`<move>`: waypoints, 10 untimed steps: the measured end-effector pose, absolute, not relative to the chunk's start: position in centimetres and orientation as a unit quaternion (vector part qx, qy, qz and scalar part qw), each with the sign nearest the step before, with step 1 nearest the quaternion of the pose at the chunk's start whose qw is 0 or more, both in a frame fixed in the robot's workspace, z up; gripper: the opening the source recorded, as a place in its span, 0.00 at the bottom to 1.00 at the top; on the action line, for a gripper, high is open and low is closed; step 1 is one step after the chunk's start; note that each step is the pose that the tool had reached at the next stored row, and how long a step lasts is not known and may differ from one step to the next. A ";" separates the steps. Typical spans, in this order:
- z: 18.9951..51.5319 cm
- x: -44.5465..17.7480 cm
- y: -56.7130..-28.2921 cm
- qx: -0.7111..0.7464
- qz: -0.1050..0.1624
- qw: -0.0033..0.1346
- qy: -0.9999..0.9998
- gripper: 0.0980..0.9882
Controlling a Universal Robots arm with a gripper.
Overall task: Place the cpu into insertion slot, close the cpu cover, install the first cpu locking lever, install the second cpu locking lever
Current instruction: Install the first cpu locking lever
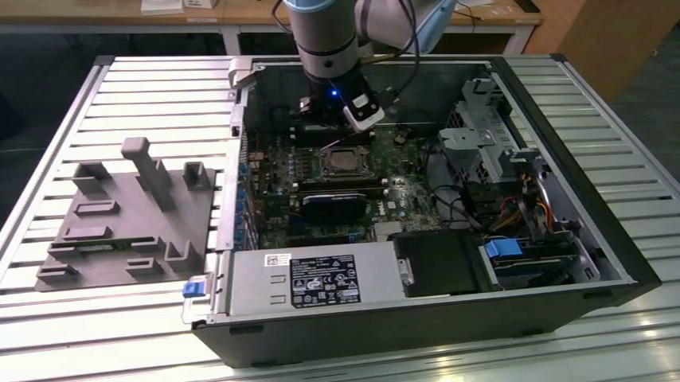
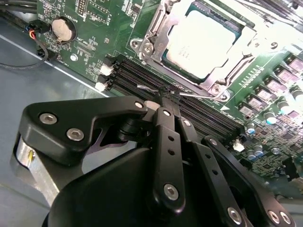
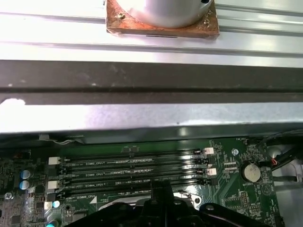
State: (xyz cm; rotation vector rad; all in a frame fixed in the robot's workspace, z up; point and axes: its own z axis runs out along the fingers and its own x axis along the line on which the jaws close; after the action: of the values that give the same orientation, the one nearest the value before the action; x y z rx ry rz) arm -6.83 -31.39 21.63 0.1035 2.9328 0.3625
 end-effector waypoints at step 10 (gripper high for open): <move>21.2 -6.8 -31.4 0.032 0.123 0.114 0.985 0.00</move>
State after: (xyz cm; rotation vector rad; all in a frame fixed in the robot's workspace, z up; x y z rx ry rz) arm -6.77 -31.35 21.19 0.0944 2.8902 0.3593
